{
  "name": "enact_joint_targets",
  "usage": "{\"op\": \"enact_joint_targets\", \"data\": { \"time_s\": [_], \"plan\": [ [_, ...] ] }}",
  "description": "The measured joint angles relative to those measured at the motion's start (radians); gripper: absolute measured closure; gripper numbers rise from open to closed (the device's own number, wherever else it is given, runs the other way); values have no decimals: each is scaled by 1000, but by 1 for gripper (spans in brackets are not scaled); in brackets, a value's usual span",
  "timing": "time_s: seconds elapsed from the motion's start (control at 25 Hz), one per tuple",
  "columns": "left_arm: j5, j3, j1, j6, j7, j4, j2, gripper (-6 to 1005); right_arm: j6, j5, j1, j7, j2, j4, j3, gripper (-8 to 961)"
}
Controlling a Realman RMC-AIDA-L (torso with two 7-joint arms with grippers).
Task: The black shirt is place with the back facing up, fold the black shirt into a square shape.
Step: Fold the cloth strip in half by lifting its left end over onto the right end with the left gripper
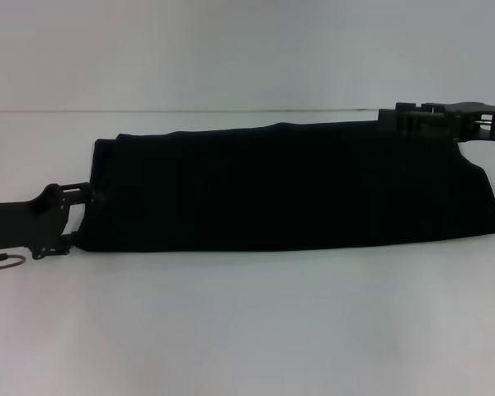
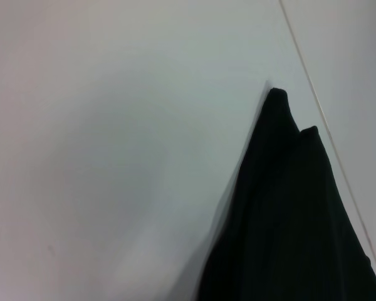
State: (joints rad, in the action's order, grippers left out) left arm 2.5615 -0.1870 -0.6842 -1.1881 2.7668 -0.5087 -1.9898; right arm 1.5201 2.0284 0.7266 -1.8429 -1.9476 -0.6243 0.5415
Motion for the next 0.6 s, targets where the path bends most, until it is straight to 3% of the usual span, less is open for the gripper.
{"op": "enact_joint_targets", "data": {
  "time_s": [0.6],
  "plan": [
    [6,-2,28,-60,-27,-127,21,234,4,-13,-3,-1,2,0,0,249]
  ]
}}
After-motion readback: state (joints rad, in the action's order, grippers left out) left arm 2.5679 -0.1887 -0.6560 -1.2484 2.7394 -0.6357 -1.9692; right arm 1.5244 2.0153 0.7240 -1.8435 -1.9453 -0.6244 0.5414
